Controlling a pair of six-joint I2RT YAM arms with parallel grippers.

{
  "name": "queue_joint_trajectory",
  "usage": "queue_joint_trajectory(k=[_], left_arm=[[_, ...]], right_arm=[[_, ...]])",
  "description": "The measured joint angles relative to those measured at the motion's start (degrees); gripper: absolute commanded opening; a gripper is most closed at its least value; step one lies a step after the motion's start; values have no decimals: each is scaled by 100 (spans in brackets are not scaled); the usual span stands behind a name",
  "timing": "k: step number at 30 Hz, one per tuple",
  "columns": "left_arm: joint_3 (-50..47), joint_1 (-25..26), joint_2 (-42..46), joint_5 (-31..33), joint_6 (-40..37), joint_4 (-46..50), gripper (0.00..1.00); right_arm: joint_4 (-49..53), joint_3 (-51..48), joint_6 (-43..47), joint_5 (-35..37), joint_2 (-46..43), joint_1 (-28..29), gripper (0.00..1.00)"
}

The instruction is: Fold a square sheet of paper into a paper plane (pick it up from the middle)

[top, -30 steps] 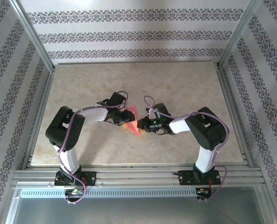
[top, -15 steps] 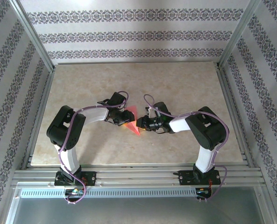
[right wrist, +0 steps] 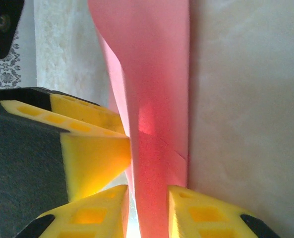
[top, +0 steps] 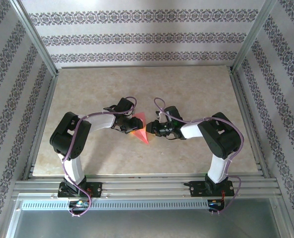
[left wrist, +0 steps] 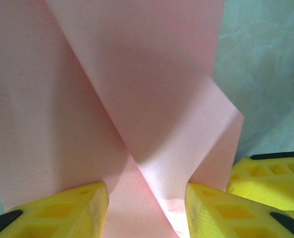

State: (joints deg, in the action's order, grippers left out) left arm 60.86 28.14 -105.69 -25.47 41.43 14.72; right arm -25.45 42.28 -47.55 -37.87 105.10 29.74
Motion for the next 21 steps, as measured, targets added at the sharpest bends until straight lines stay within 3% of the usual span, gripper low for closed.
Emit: queue_joint_trajectory(k=[13,21], left_arm=[[103,0,-57,-39,-76,127,50],[120,0,-59,-59,-94,146,51]], right_arm=[[50,116,103,-13,232,0,13],[59,116,101,-13,232,-2,13]])
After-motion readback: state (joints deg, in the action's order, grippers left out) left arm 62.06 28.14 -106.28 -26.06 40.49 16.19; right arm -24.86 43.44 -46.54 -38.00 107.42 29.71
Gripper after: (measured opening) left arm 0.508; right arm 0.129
